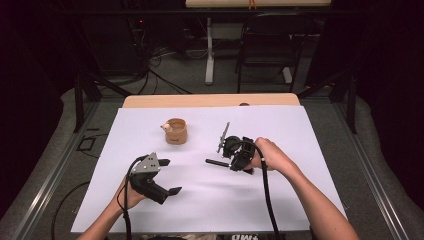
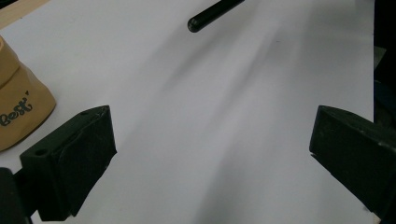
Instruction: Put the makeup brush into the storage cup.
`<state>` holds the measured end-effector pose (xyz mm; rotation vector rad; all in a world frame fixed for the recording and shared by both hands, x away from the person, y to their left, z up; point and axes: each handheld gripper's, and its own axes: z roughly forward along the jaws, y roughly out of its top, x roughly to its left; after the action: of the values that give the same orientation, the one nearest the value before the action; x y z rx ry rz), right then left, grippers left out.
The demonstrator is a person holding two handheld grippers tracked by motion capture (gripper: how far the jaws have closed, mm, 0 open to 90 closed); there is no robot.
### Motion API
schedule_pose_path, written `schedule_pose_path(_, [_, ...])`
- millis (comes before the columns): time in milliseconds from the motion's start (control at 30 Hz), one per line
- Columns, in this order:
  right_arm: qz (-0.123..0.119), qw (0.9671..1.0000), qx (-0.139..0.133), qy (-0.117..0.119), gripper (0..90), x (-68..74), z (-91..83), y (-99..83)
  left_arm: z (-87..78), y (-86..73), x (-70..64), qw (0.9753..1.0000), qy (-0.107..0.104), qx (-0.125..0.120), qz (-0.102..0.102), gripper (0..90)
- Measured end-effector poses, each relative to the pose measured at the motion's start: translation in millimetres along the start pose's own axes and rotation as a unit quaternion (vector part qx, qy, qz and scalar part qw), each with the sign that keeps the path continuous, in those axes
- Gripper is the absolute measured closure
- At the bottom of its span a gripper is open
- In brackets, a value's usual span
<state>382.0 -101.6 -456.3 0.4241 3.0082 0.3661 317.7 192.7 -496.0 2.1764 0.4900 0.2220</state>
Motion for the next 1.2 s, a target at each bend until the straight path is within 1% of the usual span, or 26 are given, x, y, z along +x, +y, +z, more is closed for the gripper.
schedule_pose_path(33, [-0.006,1.0,0.001,0.001,77.0,0.1,0.2,0.5,0.6,1.8,1.5,1.0,-0.002,0.004,0.001,0.2])
schedule_pose_path(67, [-0.006,1.0,0.004,0.003,77.0,1.1,0.0,1.2,0.6,1.8,1.5,1.0,-0.002,0.004,0.001,0.2])
schedule_pose_path(133, [-0.01,0.9999,0.003,0.004,77.0,1.8,0.8,2.0,2.5,6.2,4.9,0.9998,-0.007,0.019,0.002,0.1])
schedule_pose_path(167, [-0.015,0.9999,0.006,0.004,77.0,2.6,1.0,3.2,4.3,10.4,7.3,0.9992,-0.013,0.037,0.009,0.1])
schedule_pose_path(233, [-0.023,0.9997,0.006,0.005,77.0,3.5,0.9,4.5,6.5,15.2,8.9,0.9984,-0.018,0.051,0.017,0.1])
schedule_pose_path(267, [-0.023,0.9997,0.006,0.005,77.0,3.5,0.9,4.5,6.5,15.2,8.9,0.9984,-0.018,0.051,0.017,0.1])
schedule_pose_path(367, [-0.036,0.9993,0.003,0.004,77.0,5.9,1.3,6.7,12.7,24.7,11.9,0.9959,-0.032,0.078,0.031,0.1])
schedule_pose_path(467, [-0.043,0.9991,0.005,0.001,77.0,7.1,1.1,8.2,17.9,30.8,13.0,0.9938,-0.043,0.095,0.04,0.2])
schedule_pose_path(500, [-0.048,0.9988,0.005,0.002,77.0,6.9,1.1,8.6,19.7,32.6,12.8,0.9933,-0.044,0.098,0.042,0.3])
schedule_pose_path(567, [-0.051,0.9987,0.006,0.002,77.0,8.0,1.1,9.1,23.4,36.4,12.8,0.9923,-0.048,0.103,0.049,1.7])
schedule_pose_path(633, [-0.056,0.9984,0.007,0.006,77.0,9.0,1.6,9.8,26.9,40.4,13.0,0.9907,-0.053,0.113,0.055,4.2])
schedule_pose_path(700, [-0.061,0.9981,0.008,0.006,77.0,10.2,2.1,10.7,30.5,43.6,13.6,0.9899,-0.062,0.114,0.057,7.9])
schedule_pose_path(733, [-0.062,0.998,0.009,0.008,77.0,11.2,2.1,11.1,32.0,45.5,14.0,0.9891,-0.064,0.119,0.059,10.0])
schedule_pose_path(800, [-0.066,0.9978,0.01,0.007,77.0,12.2,2.5,12.2,35.7,48.7,14.4,0.9882,-0.066,0.122,0.064,14.5])
schedule_pose_path(833, [-0.069,0.9975,0.01,0.007,77.0,12.6,2.7,12.6,37.0,50.6,15.2,0.987,-0.07,0.128,0.067,14.9])
schedule_pose_path(867, [-0.071,0.9974,0.01,0.007,77.0,13.1,2.8,13.1,39.0,52.1,15.3,0.9868,-0.069,0.129,0.069,15.6])
schedule_pose_path(967, [-0.078,0.9969,0.011,0.005,77.0,14.8,2.2,14.6,44.0,56.6,16.4,0.9843,-0.077,0.141,0.074,18.3])
schedule_pose_path(1067, [-0.083,0.9965,0.011,0.004,77.0,16.9,1.2,16.1,48.7,60.4,16.4,0.9812,-0.086,0.154,0.077,24.4])
schedule_pose_path(1133, [-0.087,0.9962,0.01,0.002,77.0,17.6,1.1,17.2,50.4,60.8,16.6,0.9812,-0.086,0.154,0.078,30.5])
schedule_pose_path(1200, [-0.084,0.9964,0.01,0.005,77.0,18.4,0.6,18.6,54.1,62.2,20.5,0.9802,-0.098,0.156,0.074,35.0])
